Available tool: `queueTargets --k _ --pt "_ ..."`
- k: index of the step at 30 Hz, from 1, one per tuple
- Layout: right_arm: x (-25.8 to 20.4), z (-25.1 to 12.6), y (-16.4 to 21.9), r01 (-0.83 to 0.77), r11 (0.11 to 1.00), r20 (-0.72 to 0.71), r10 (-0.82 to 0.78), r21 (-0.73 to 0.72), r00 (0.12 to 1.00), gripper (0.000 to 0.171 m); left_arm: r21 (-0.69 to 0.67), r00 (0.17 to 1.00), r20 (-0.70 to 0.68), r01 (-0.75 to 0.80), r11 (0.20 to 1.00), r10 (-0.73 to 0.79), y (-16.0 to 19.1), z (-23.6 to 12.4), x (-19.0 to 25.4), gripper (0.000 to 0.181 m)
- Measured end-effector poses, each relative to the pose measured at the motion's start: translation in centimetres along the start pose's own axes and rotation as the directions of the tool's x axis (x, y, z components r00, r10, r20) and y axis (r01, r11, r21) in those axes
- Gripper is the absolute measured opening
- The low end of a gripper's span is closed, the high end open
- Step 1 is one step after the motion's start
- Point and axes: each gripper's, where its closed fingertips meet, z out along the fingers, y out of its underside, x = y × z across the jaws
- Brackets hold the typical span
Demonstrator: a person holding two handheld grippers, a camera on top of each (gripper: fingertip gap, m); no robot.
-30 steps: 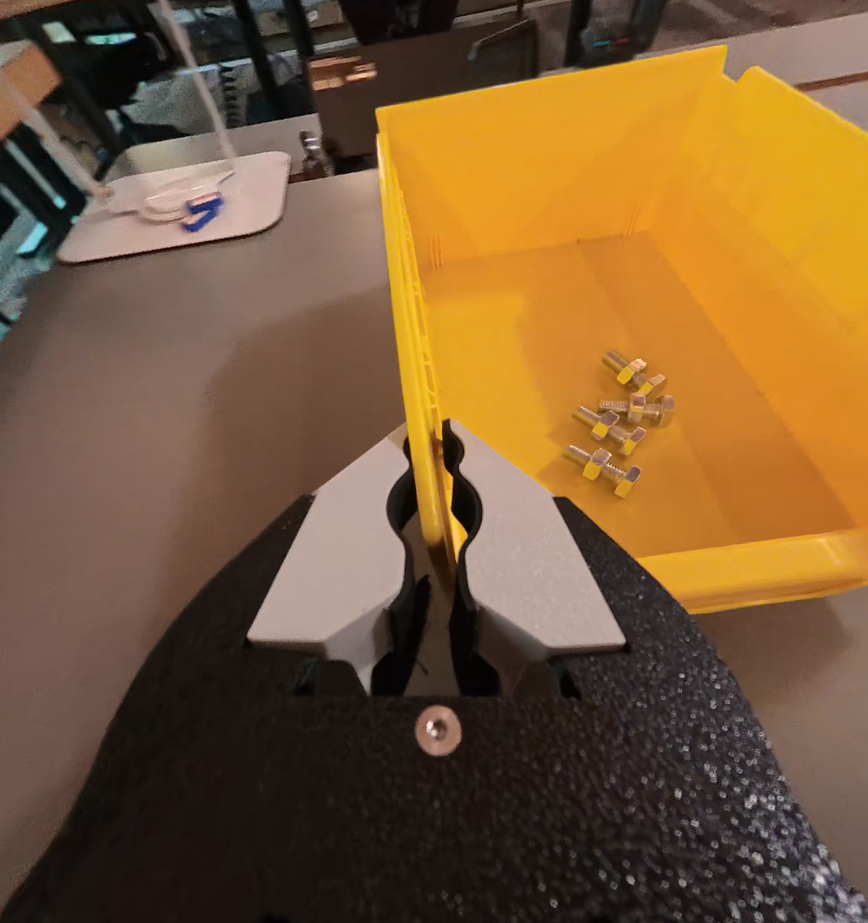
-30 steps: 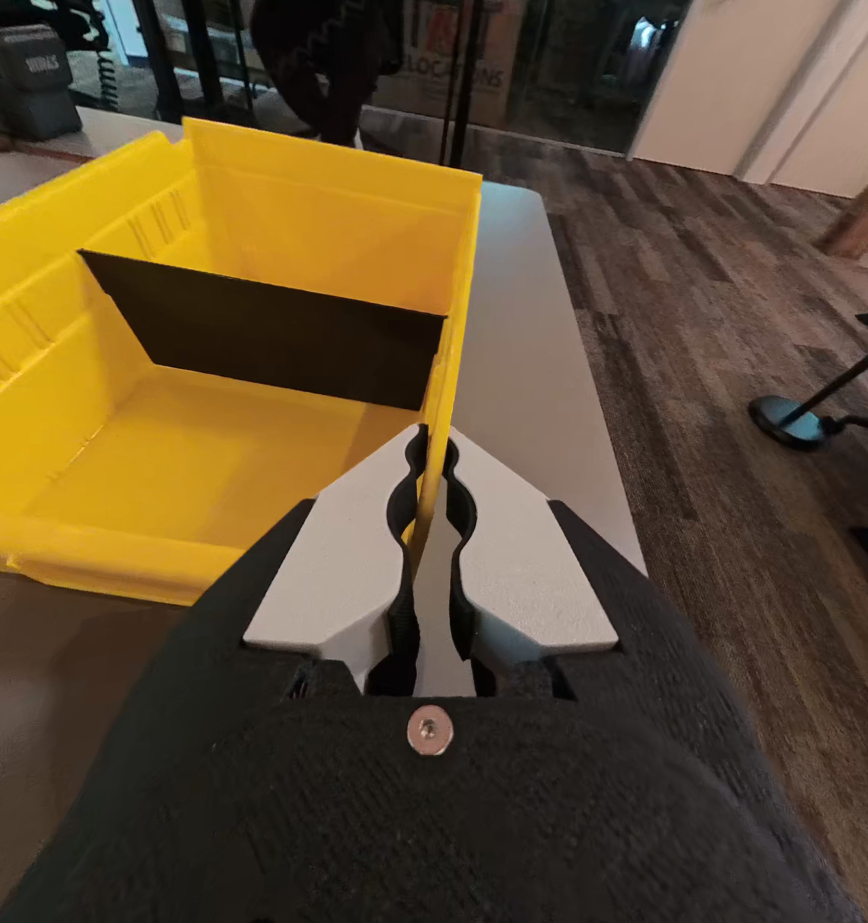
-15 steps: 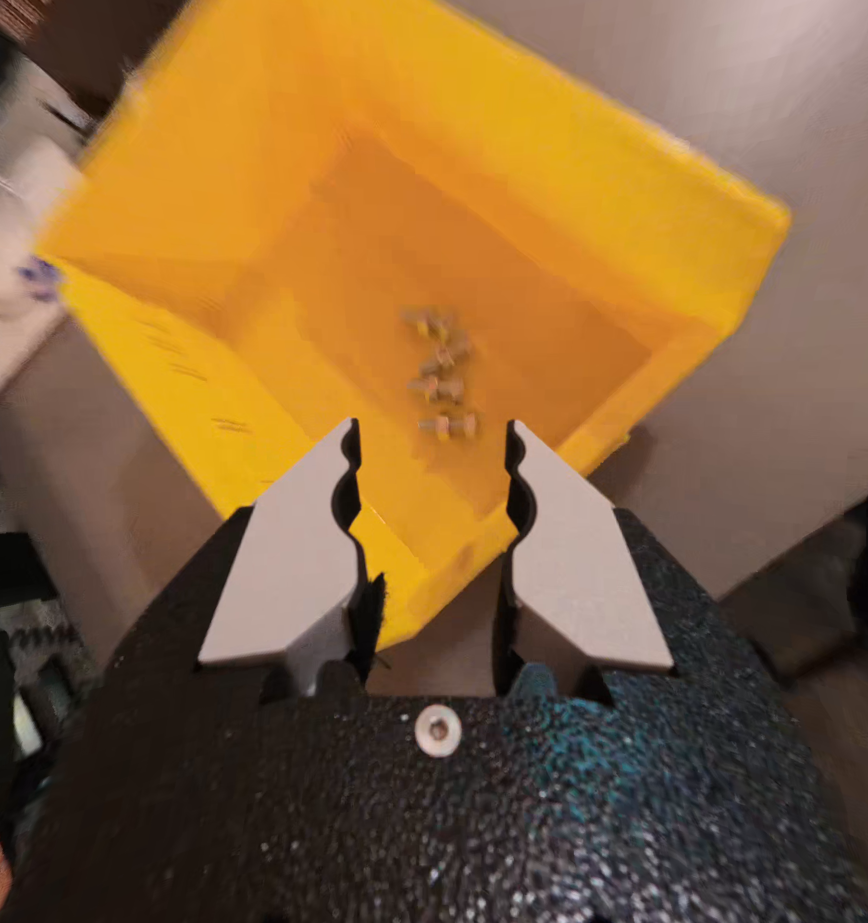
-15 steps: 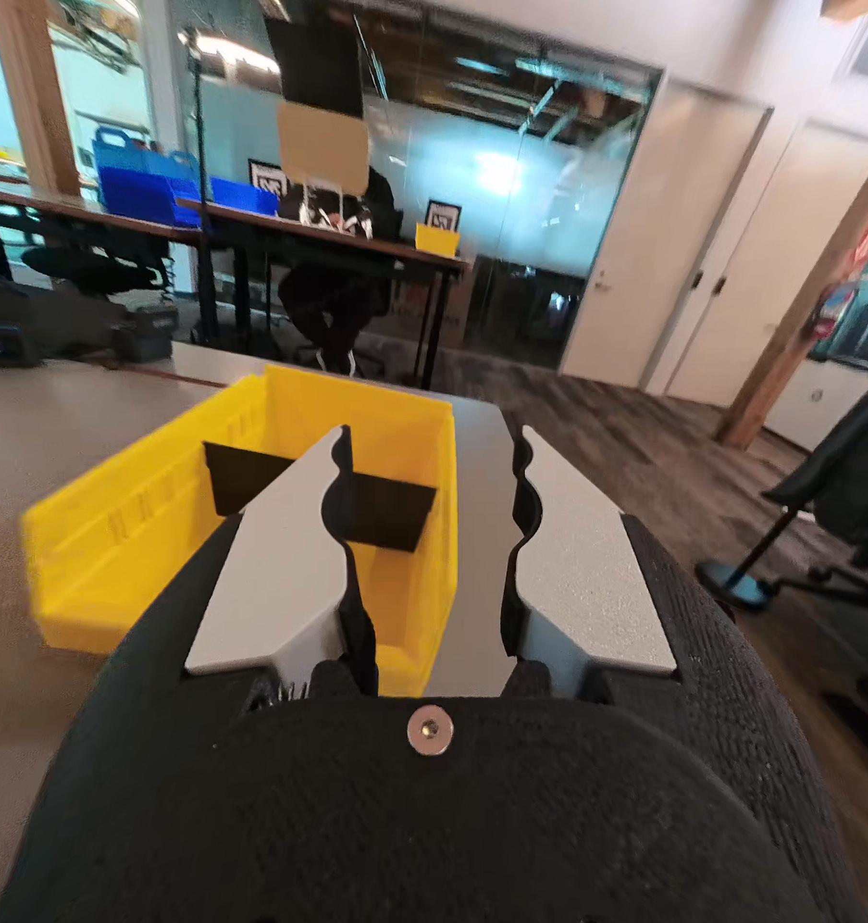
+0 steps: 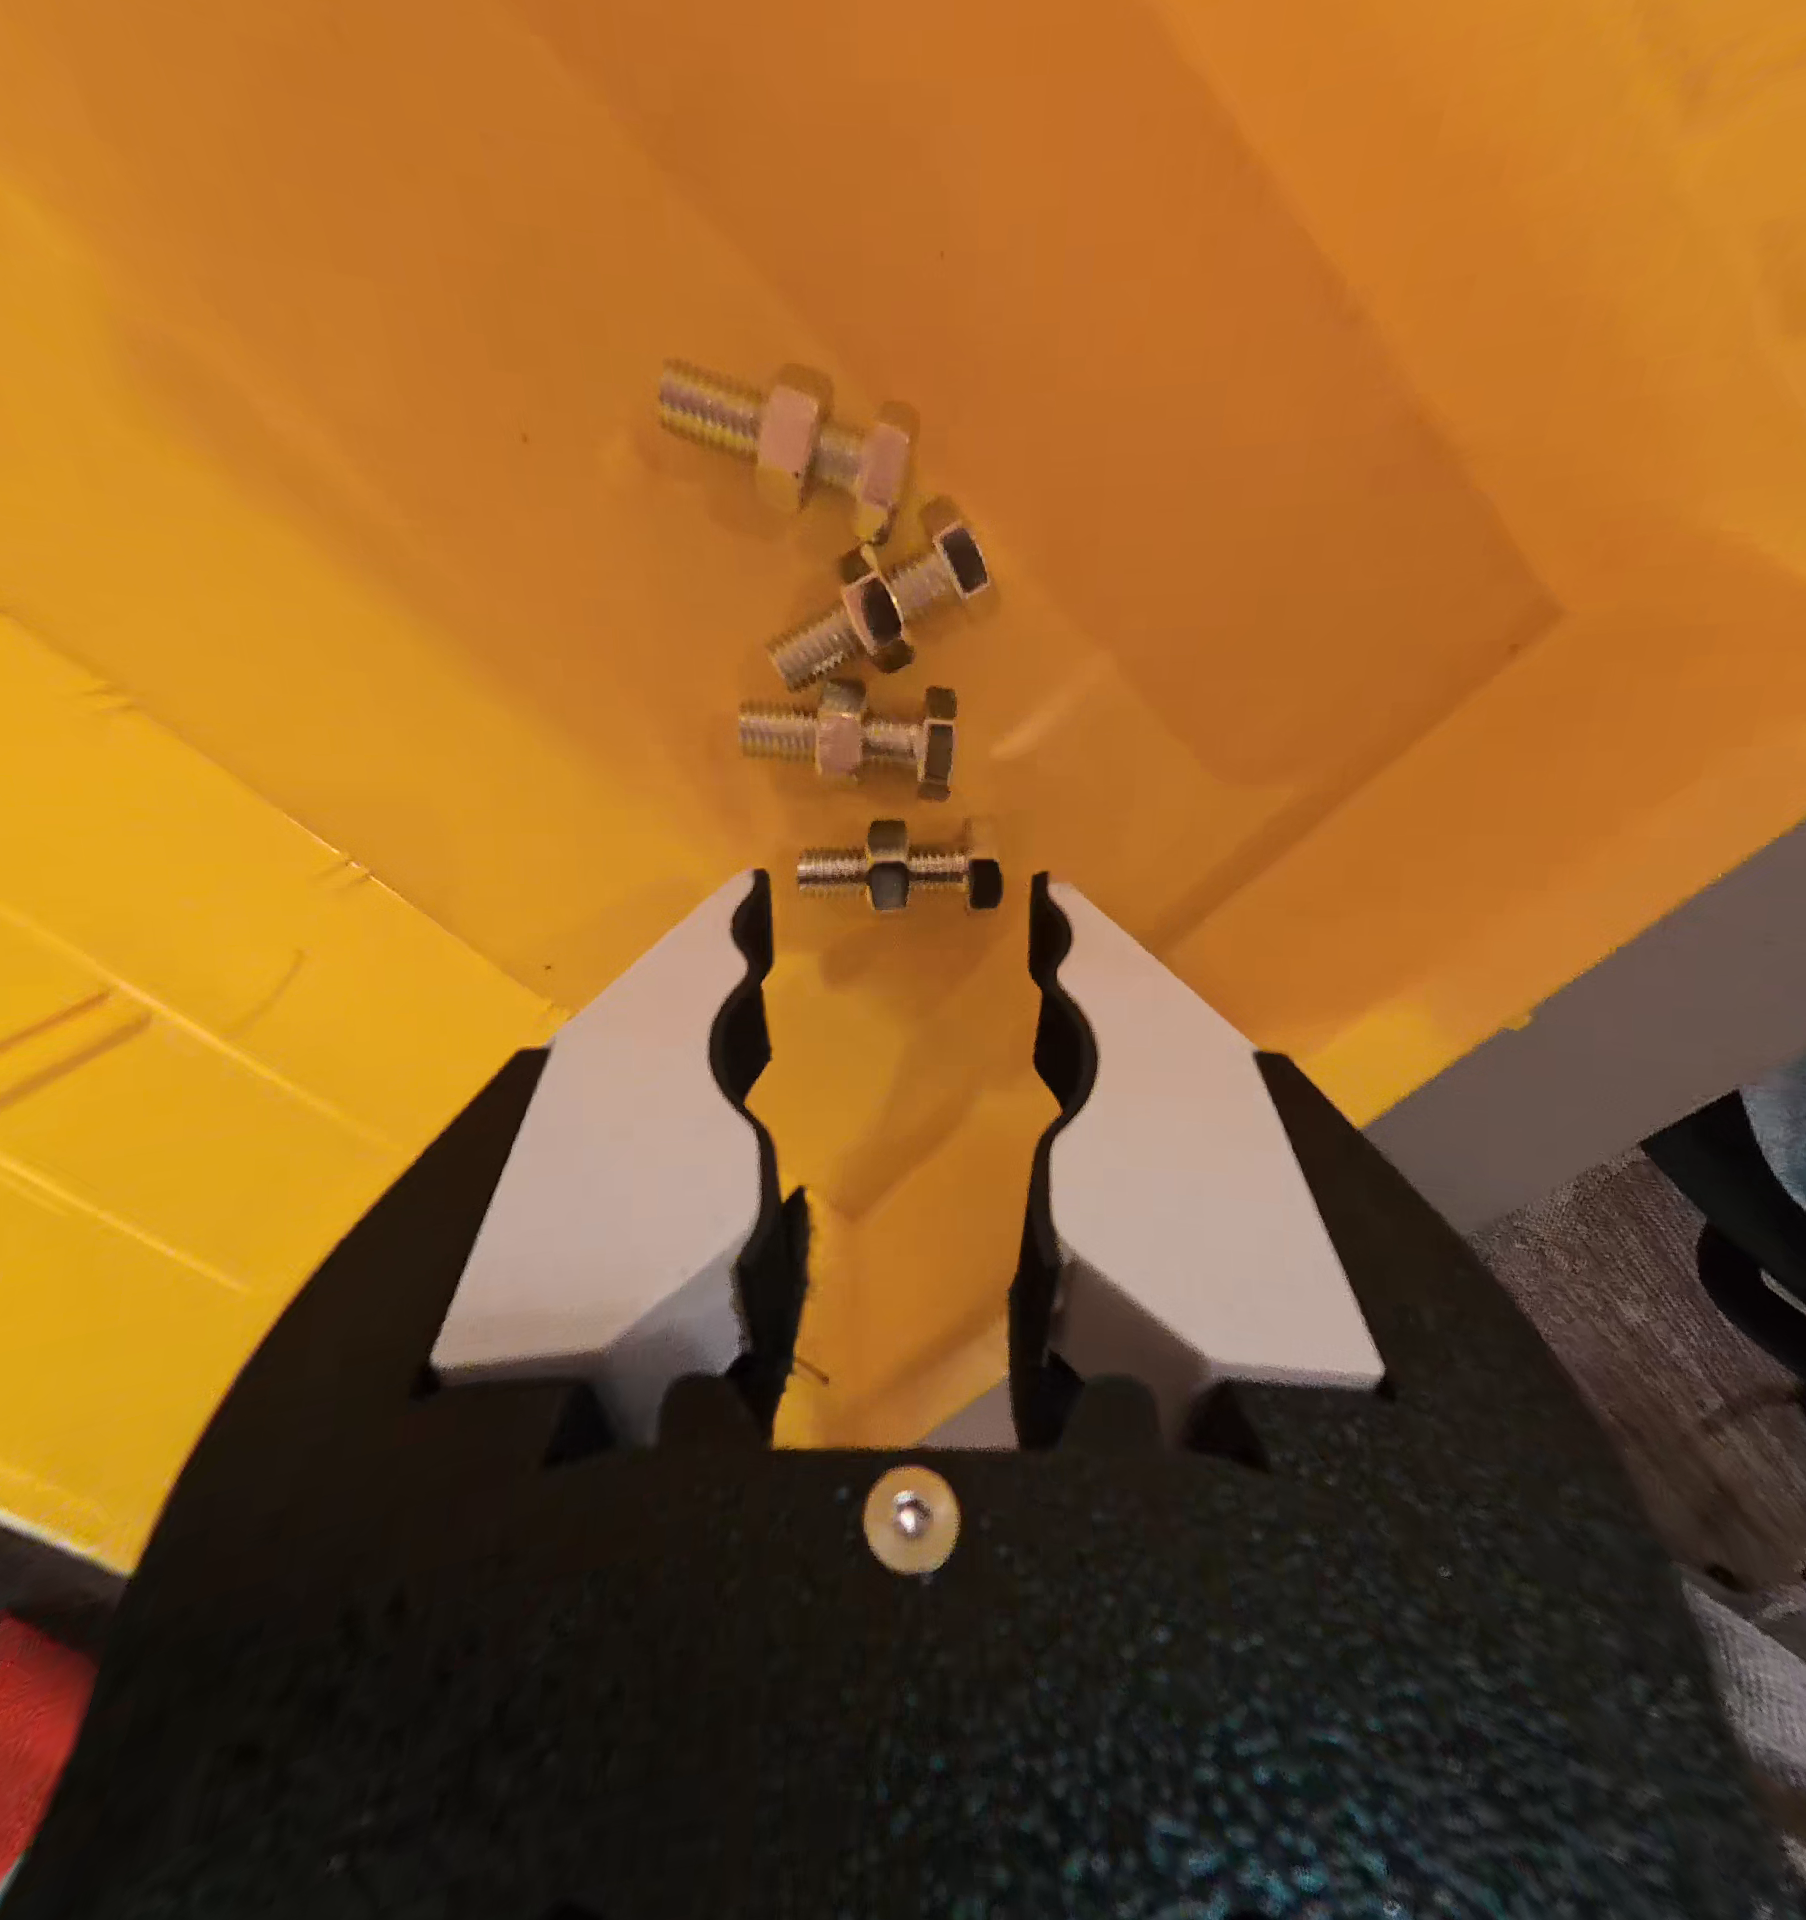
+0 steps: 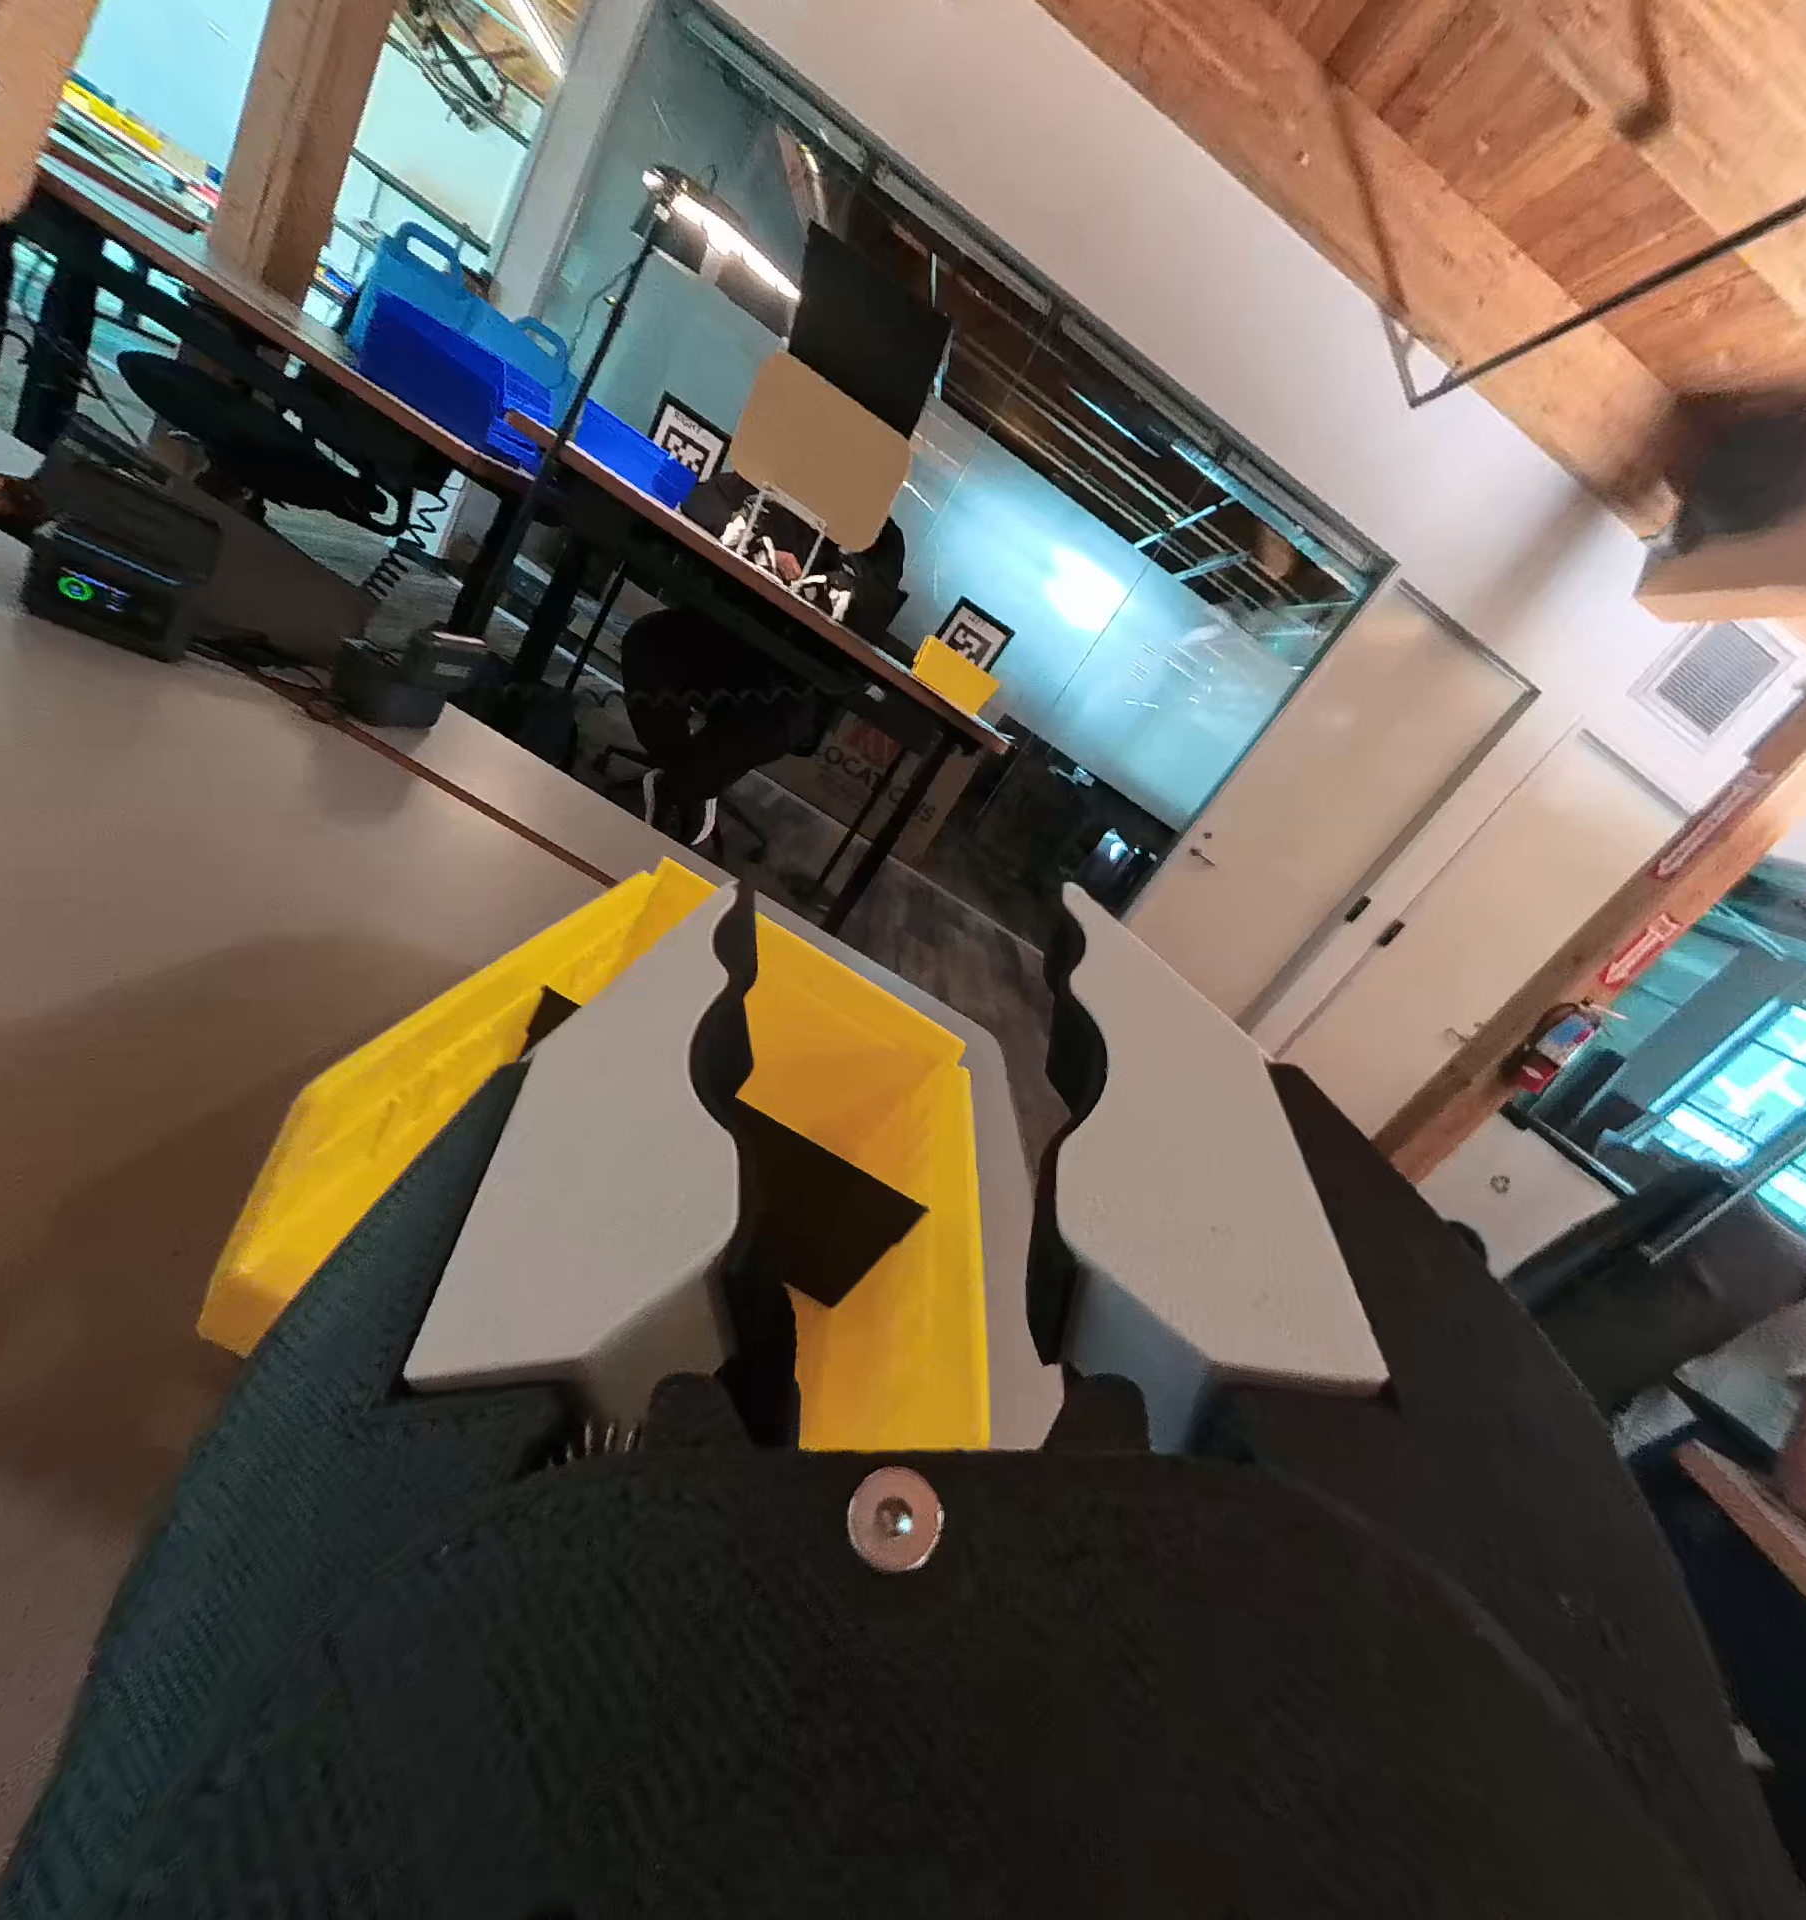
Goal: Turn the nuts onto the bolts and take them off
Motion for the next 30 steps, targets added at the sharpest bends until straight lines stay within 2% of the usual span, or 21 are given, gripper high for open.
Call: queueTargets --k 6,8,9,11,12,14,16,18,20,21,23,25,27,30 --pt "-2.7 0.6 -1.5 -0.049 0.997 0.096 0.044 0.057 0.994 0.054 -0.014 1.000 0.011 -0.018 1.000 0.018 -0.1 0.4 0.1 0.037" --pt "-4.3 0.8 -2.4 -0.086 0.993 0.155 0.072 0.084 0.985 0.053 -0.002 0.994 0.089 -0.068 0.998 0.067 -0.3 -0.1 -0.4 0.037" --pt "-5.5 0.8 -3.1 -0.117 0.988 0.200 0.095 0.102 0.975 0.052 0.043 0.987 0.140 -0.090 0.995 0.084 -1.0 -0.8 -0.6 0.037" --pt "-8.6 0.8 -5.0 -0.196 0.970 0.327 0.142 0.141 0.934 0.047 0.222 0.957 0.275 -0.160 0.962 0.096 -4.0 -3.6 -0.3 0.037" --pt "-10.3 0.8 -6.1 -0.240 0.959 0.389 0.165 0.152 0.906 0.044 0.325 0.932 0.348 -0.219 0.920 0.099 -6.0 -5.6 0.4 0.037" --pt "-14.0 1.1 -8.3 -0.343 0.926 0.514 0.219 0.160 0.830 0.037 0.507 0.860 0.503 -0.375 0.776 0.087 -10.3 -10.0 2.8 0.037" --pt "-17.9 2.0 -9.9 -0.439 0.891 0.630 0.276 0.116 0.726 0.026 0.618 0.786 0.615 -0.530 0.581 0.063 -14.2 -13.8 6.9 0.037" --pt "-21.8 3.3 -10.7 -0.497 0.867 0.730 0.322 0.028 0.603 0.022 0.657 0.721 0.692 -0.652 0.379 0.039 -17.1 -16.3 11.5 0.037" --pt "-24.9 4.6 -11.6 -0.571 0.814 0.805 0.407 -0.105 0.432 0.022 0.662 0.679 0.734 -0.718 0.216 0.005 -19.1 -17.6 15.5 0.037" --pt "-25.9 5.0 -12.1 -0.613 0.768 0.831 0.456 -0.185 0.319 0.023 0.665 0.674 0.739 -0.729 0.162 -0.003 -19.9 -17.8 17.1 0.037" --pt "-27.4 5.2 -13.2 -0.651 0.670 0.848 0.524 -0.355 0.076 0.028 0.668 0.670 0.742 -0.739 0.086 -0.010 -21.1 -17.5 19.5 0.037" --pt "-28.5 5.1 -13.4 -0.615 0.613 0.827 0.550 -0.496 -0.120 0.032 0.670 0.669 0.742 -0.742 0.032 -0.030 -21.9 -17.4 21.1 0.036" --pt "-29.2 5.0 -13.1 -0.571 0.574 0.790 0.562 -0.586 -0.246 0.035 0.667 0.666 0.744 -0.745 -0.010 -0.042 -22.2 -17.3 22.4 0.036" --pt "-29.3 4.9 -12.6 -0.548 0.533 0.754 0.564 -0.645 -0.338 0.031 0.654 0.654 0.754 -0.756 -0.027 -0.058 -22.5 -17.2 23.3 0.036"
